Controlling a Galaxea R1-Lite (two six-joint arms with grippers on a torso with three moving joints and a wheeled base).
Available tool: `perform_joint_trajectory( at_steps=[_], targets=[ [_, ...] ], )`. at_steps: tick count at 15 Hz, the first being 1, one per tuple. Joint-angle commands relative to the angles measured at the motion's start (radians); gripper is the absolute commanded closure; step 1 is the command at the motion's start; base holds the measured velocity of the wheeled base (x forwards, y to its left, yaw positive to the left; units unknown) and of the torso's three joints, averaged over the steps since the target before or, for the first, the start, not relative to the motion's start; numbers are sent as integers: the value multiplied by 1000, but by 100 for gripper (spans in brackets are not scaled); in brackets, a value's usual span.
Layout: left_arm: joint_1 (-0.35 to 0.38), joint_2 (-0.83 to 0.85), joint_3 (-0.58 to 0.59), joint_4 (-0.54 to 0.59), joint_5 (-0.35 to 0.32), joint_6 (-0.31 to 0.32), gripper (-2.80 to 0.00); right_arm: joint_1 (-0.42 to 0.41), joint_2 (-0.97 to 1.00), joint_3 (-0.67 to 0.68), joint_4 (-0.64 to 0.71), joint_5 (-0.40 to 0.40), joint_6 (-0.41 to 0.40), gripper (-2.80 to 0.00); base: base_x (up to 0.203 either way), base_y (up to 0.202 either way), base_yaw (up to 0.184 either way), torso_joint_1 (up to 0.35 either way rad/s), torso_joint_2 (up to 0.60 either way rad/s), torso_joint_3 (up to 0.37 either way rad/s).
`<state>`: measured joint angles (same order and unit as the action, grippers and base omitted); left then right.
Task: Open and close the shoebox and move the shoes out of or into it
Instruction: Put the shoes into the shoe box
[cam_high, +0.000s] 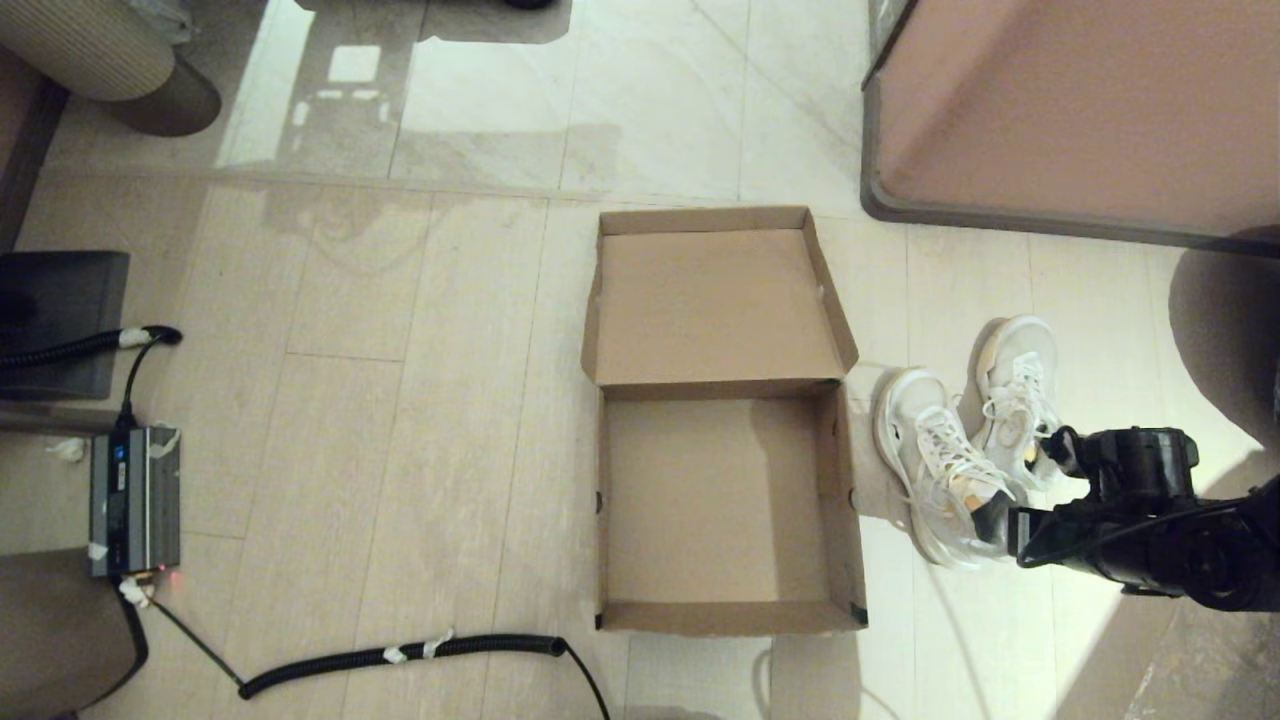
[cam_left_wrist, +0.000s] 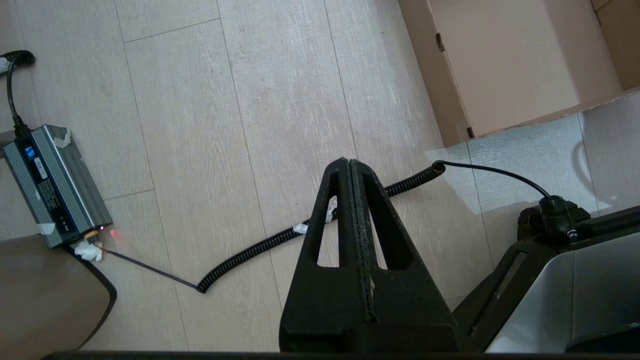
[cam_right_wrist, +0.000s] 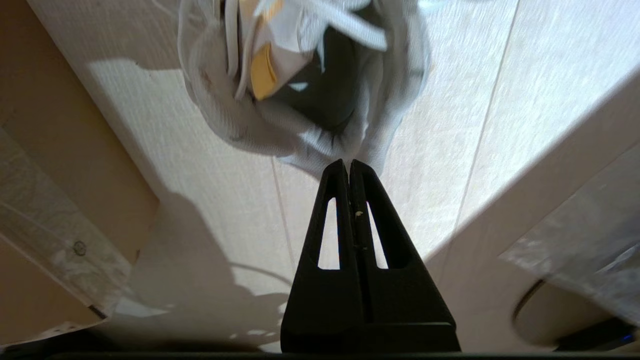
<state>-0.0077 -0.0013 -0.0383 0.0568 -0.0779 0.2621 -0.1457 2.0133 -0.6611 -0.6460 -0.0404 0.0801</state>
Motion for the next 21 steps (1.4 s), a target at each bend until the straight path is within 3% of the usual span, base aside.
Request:
perform_joint_trajectory(
  at_steps=[1, 7, 8, 11, 12, 19, 20, 21],
  targets=[
    [0, 1, 0, 0, 0, 0, 0, -3, -16, -8, -4, -6, -25, 0, 0, 0, 0, 0, 0, 0],
    [0, 1, 11, 3, 4, -80, 0, -4, 39, -45, -6, -63, -61, 0, 0, 0, 0, 0, 0, 0],
    [0, 1, 11, 3, 4, -79, 0, -4, 54, -67, -6, -88, -60, -280, 0, 0, 0, 0, 0, 0],
    [0, 1, 15, -4, 4, -66, 0, -5, 82, -112, -6, -107, -56, -280, 0, 0, 0, 0, 0, 0],
    [0, 1, 18, -9, 4, -34, 0, -5, 91, -121, -6, -108, -56, -280, 0, 0, 0, 0, 0, 0],
    [0, 1, 18, -15, 4, -37, 0, -19, 201, -193, -8, -140, -53, -280, 0, 0, 0, 0, 0, 0],
    [0, 1, 17, -12, 4, -37, 0, -20, 207, -207, -8, -141, -53, 0, 0, 0, 0, 0, 0, 0],
    [0, 1, 17, -9, 4, -41, 0, -25, 213, -222, -8, -141, -54, 0, 0, 0, 0, 0, 0, 0]
  ],
)
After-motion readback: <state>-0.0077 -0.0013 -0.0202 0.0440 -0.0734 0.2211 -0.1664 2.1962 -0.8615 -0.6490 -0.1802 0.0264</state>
